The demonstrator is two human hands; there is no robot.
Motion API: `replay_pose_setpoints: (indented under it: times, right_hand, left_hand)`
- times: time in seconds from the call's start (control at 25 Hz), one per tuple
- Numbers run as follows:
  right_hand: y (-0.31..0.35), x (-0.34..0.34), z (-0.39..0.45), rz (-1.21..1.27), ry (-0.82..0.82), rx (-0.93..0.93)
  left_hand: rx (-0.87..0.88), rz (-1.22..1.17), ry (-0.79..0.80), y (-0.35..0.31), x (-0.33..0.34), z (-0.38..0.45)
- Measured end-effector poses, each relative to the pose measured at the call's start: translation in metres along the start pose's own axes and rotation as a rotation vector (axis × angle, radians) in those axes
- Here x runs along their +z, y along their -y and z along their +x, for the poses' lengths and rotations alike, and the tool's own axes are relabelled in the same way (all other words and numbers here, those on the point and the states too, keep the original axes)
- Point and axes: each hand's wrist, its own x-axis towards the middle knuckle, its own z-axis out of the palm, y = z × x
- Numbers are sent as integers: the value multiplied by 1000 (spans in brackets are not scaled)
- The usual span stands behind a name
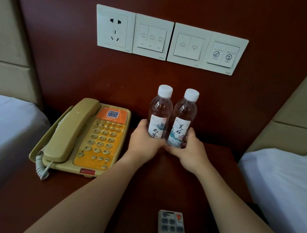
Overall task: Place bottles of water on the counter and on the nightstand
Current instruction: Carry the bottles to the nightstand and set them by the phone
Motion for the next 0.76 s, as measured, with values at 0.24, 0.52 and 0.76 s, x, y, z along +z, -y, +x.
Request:
replay_pose_setpoints:
  times: [0.24,0.52,0.76]
  right_hand:
    - [-3,-3,11,0,84,-4]
    - [1,-8,19,36,182,49]
    - [2,-10,24,32,222,100]
  left_hand:
    - [-12,10,-48,-6,0,3]
    - [-23,89,-2,-11,-4,12]
    - [11,184,-35,-3,-2,14]
